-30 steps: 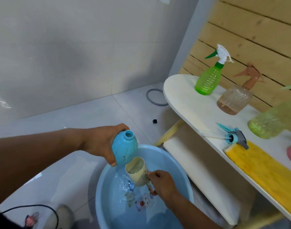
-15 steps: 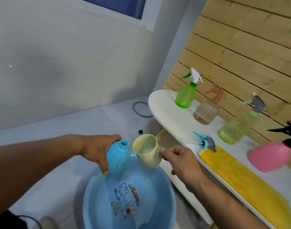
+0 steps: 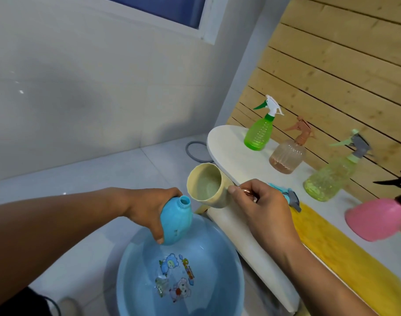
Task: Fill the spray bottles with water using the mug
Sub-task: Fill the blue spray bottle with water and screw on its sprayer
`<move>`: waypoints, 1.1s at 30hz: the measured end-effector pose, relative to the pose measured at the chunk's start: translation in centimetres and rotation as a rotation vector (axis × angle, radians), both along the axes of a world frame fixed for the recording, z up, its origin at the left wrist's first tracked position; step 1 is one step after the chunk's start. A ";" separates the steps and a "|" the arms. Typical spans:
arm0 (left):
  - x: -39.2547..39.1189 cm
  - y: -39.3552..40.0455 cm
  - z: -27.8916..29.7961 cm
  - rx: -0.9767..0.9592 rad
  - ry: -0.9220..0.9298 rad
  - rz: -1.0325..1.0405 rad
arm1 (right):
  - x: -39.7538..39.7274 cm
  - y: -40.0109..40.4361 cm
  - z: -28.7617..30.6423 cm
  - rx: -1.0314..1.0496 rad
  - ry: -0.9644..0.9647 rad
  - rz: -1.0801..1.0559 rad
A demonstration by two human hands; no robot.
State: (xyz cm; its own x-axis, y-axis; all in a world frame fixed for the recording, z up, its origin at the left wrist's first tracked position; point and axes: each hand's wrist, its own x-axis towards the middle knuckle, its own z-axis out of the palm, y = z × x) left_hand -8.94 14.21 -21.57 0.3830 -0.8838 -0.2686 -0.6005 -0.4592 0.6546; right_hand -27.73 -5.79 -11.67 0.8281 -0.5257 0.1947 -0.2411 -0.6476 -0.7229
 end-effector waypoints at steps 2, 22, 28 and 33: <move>-0.1 -0.2 0.1 -0.004 -0.003 -0.004 | 0.0 0.3 0.1 -0.044 -0.012 0.012; 0.0 -0.4 0.2 -0.036 0.002 0.000 | -0.6 1.1 0.7 -0.373 -0.090 0.074; 0.0 -0.5 0.4 -0.035 -0.008 0.001 | -0.7 1.3 0.8 -0.411 -0.099 0.075; 0.0 -0.6 0.5 -0.031 -0.017 -0.002 | -0.7 1.3 0.9 -0.437 -0.124 0.068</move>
